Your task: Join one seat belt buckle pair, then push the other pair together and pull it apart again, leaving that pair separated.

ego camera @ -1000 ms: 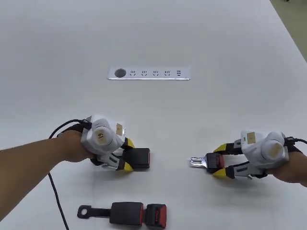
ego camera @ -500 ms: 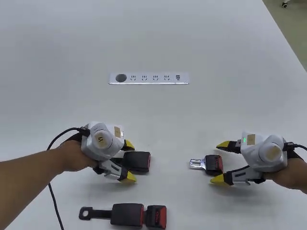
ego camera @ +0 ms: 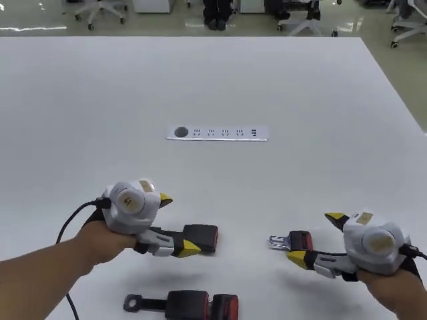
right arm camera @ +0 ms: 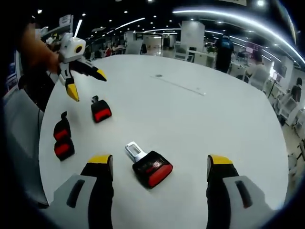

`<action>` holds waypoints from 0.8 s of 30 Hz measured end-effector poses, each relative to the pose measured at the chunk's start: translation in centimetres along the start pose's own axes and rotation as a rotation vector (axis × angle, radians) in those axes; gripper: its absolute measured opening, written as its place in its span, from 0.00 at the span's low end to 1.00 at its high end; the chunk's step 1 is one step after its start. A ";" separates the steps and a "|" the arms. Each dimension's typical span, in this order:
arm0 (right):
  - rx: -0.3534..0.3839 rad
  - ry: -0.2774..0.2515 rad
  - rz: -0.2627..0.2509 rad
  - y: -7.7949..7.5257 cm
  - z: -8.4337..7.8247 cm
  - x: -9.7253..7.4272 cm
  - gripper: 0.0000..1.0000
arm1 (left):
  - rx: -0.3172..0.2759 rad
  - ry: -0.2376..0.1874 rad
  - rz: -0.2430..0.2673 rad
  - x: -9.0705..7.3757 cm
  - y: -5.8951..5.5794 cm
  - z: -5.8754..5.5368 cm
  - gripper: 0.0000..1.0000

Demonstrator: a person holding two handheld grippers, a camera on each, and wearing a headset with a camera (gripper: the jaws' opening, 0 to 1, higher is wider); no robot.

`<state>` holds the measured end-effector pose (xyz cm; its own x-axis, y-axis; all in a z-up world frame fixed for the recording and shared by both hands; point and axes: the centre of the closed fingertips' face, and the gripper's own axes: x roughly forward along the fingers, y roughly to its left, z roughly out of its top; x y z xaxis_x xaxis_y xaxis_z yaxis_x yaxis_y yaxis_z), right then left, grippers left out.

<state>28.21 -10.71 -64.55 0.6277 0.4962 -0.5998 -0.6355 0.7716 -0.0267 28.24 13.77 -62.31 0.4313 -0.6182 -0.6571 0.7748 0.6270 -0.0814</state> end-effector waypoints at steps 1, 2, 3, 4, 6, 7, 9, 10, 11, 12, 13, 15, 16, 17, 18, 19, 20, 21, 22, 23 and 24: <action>0.020 -0.016 -0.021 -0.1 0.2 -0.2 0.82 | -0.021 -0.006 0.012 -0.3 0.1 0.0 0.86; 0.027 -0.021 -0.025 0.0 0.4 -0.4 0.84 | -0.059 -0.005 0.040 -0.7 0.5 -0.3 0.88; 0.033 -0.030 -0.041 0.0 0.4 -0.6 0.85 | -0.084 0.005 0.057 -1.0 0.7 -0.6 0.90; 0.038 -0.040 -0.052 0.0 0.6 -0.8 0.85 | -0.121 0.005 0.063 -1.4 0.4 -0.6 0.91; 0.054 -0.062 -0.065 0.8 1.3 -1.6 0.86 | -0.143 0.010 0.073 -2.2 0.2 -1.2 0.90; 0.058 -0.067 -0.070 0.9 1.4 -1.7 0.88 | -0.142 0.007 0.091 -2.5 0.2 -1.3 0.90; 0.052 -0.071 -0.085 1.4 1.5 -2.0 0.90 | -0.140 -0.024 0.110 -3.2 0.1 -1.4 0.92; 0.055 -0.072 -0.088 1.8 1.5 -2.2 0.91 | -0.144 -0.035 0.118 -3.6 -0.2 -1.1 0.94; 0.055 -0.074 -0.088 1.8 1.5 -2.2 0.92 | -0.150 -0.043 0.126 -4.1 -0.4 -1.1 0.95; 0.051 -0.083 -0.091 2.2 1.7 -2.4 0.92 | -0.155 -0.043 0.128 -4.4 -0.4 -1.3 0.96; 0.052 -0.088 -0.094 2.5 1.6 -2.5 0.92 | -0.163 -0.048 0.128 -4.7 -0.6 -1.6 0.98; 0.051 -0.093 -0.098 3.4 1.5 -2.6 0.92 | -0.174 -0.068 0.139 -5.4 -0.7 -2.0 1.00; 0.046 -0.094 -0.102 3.7 1.4 -2.6 0.93 | -0.182 -0.075 0.143 -5.7 -0.8 -2.1 1.00; 0.045 -0.097 -0.104 4.3 1.4 -2.9 0.93 | -0.197 -0.082 0.145 -6.0 -0.9 -2.3 1.00; 0.053 -0.104 -0.107 4.8 1.3 -3.1 0.93 | -0.208 -0.089 0.147 -6.5 -1.7 -2.4 1.00; 0.058 -0.107 -0.109 4.8 1.3 -3.2 0.93 | -0.208 -0.103 0.150 -6.9 -2.0 -2.5 1.00; 0.061 -0.114 -0.115 5.1 1.3 -3.4 0.94 | -0.209 -0.122 0.157 -7.4 -2.0 -2.7 1.00; 0.064 -0.120 -0.117 5.7 1.3 -3.8 0.94 | -0.209 -0.130 0.159 -7.7 -2.2 -2.9 1.00; 0.068 -0.126 -0.118 6.0 1.4 -4.0 0.94 | -0.205 -0.141 0.159 -8.1 -2.2 -3.0 1.00; 0.073 -0.135 -0.118 6.0 1.5 -4.1 0.95 | -0.200 -0.154 0.161 -8.6 -2.5 -3.2 1.00; 0.076 -0.139 -0.120 6.2 1.6 -4.2 0.96 | -0.203 -0.158 0.159 -8.9 -2.6 -3.4 1.00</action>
<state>22.31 -7.43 -60.92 0.7566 0.4448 -0.4793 -0.5197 0.8539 -0.0279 20.79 19.21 -58.82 0.6189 -0.5606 -0.5501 0.5900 0.7942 -0.1454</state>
